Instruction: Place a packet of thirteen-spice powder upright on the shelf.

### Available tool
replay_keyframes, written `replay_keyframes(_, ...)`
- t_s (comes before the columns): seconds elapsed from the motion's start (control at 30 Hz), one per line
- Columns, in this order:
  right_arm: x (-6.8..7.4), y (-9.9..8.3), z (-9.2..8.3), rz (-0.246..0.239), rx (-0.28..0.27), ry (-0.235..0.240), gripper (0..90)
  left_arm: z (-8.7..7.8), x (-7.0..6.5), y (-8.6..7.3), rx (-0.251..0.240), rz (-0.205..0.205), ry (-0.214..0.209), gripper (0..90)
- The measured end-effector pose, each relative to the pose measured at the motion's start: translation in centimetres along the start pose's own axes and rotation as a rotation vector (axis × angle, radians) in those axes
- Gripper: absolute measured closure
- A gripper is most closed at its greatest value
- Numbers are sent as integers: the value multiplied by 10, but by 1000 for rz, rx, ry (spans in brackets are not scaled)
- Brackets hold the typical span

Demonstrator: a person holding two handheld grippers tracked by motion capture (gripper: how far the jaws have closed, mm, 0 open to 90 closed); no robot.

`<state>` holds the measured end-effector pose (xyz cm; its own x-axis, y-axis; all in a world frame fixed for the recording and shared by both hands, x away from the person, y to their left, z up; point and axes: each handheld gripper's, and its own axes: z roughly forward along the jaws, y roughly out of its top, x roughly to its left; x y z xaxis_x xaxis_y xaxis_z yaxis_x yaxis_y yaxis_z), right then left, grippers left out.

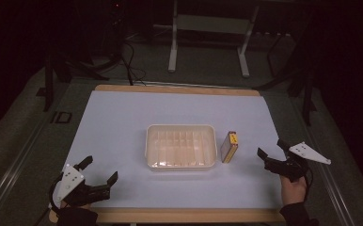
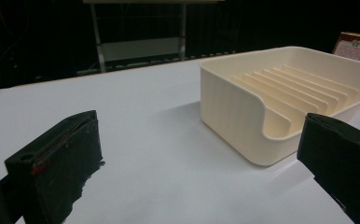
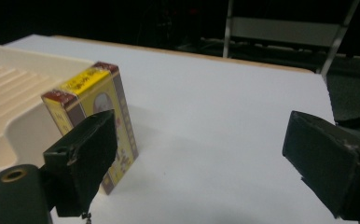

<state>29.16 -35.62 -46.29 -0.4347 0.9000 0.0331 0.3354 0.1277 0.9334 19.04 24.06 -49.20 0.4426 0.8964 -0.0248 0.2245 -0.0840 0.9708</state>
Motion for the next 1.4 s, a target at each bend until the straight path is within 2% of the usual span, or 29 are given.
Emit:
replay_keyframes(0.23, -5, -1, 1, -18, 26, 21, 102, 0, 0, 0, 3, 3, 6, 0)
replay_keyframes(0.27, -6, -2, 2, -59, 39, 38, 102, 0, 0, -1, 5, 3, 7, 0)
replay_keyframes(0.3, -7, -1, 2, -68, 45, 67, 102, 0, 0, -1, 5, 3, 7, 0)
replay_keyframes(0.33, -7, -1, 2, -68, 45, 67, 102, 0, 0, -1, 5, 3, 7, 0)
replay_keyframes(0.37, -7, 1, 2, -87, 59, 110, 102, 0, 0, -1, 5, 2, 7, 0)
replay_keyframes(0.43, -7, 2, 2, -96, 62, 128, 102, 0, 1, -1, 6, 3, 7, 0)
replay_keyframes(0.53, -8, 7, 1, -128, 78, 189, 102, 0, 0, -1, 8, 5, 8, 0)
replay_keyframes(0.57, -10, 12, 0, -143, 87, 241, 102, 0, 1, -1, 9, 5, 7, 0)
replay_keyframes(0.67, -11, 16, -3, -153, 89, 243, 102, 0, 1, -1, 10, 6, 7, 0)
replay_keyframes(0.73, -14, 23, -9, -155, 71, 284, 102, 0, 1, -1, 12, 8, 6, 0)
replay_keyframes(0.77, -15, 26, -10, -172, 66, 292, 102, 0, 1, -1, 13, 7, 6, 0)
replay_keyframes(0.83, -15, 30, -13, -194, 76, 339, 102, 0, 0, -1, 14, 8, 4, 0)
replay_keyframes(0.87, -15, 30, -13, -194, 76, 339, 102, 0, 0, -1, 15, 8, 4, 0)
replay_keyframes(0.9, -15, 33, -14, -215, 84, 369, 102, 0, 0, -1, 15, 9, 4, 0)
replay_keyframes(1.0, -12, 38, -17, -266, 123, 473, 102, 0, 1, -1, 17, 8, 5, 0)
replay_keyframes(1.1, -10, 42, -16, -319, 170, 544, 102, 1, 0, -2, 20, 10, 4, 0)
replay_keyframes(1.2, -7, 44, -14, -352, 223, 606, 102, 1, 0, -2, 23, 12, 4, 0)
replay_keyframes(1.3, 0, 46, -10, -409, 294, 648, 102, 1, 1, -2, 28, 13, -1, 0)
replay_keyframes(1.4, 7, 47, -7, -457, 336, 667, 102, 2, 1, -3, 34, 15, -3, 0)
